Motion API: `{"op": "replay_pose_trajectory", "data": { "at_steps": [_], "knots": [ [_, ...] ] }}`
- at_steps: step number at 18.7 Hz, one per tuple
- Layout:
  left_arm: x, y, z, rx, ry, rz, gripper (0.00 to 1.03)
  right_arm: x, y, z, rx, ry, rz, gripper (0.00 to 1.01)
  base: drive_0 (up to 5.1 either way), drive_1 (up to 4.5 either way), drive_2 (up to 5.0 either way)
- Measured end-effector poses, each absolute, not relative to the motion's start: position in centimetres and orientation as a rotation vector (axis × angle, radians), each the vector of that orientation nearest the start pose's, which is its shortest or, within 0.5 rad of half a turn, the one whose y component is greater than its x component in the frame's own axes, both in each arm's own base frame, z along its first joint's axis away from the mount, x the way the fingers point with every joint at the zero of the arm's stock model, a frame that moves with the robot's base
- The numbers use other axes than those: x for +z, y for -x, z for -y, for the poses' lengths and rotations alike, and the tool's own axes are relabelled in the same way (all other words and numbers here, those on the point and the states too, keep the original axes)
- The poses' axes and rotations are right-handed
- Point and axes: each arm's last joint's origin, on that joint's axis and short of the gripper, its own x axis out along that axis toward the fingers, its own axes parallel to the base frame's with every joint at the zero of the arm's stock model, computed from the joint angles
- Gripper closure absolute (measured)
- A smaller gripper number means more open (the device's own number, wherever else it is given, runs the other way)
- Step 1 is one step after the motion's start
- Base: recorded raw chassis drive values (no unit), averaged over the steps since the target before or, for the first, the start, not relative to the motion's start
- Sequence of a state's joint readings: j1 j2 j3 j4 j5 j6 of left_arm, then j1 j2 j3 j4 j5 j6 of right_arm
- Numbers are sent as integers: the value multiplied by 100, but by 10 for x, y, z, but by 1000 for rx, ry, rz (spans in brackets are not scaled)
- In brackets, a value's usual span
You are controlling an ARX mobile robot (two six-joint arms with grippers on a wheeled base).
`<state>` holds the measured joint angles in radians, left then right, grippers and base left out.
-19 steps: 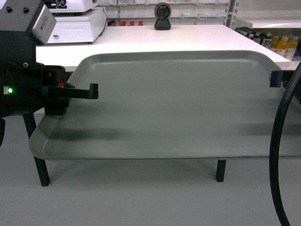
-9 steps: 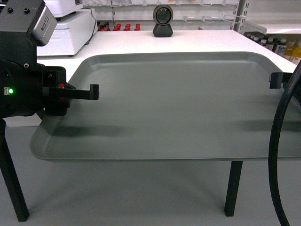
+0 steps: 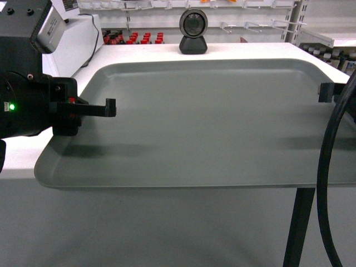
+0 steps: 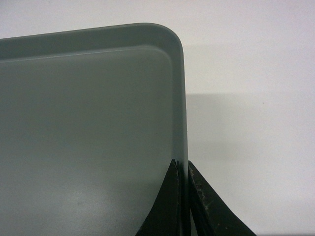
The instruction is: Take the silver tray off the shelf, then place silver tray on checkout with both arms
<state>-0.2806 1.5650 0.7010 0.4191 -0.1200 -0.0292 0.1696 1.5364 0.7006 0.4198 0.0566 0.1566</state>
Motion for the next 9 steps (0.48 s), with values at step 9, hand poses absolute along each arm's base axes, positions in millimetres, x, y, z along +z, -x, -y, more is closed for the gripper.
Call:
{"op": "replay_pose_trajectory", "data": {
  "at_steps": [9],
  "knots": [
    [179, -299, 82, -151, -60, -439, 99, 187, -304, -50, 78, -107, -420, 99, -11, 407, -430]
  ]
}}
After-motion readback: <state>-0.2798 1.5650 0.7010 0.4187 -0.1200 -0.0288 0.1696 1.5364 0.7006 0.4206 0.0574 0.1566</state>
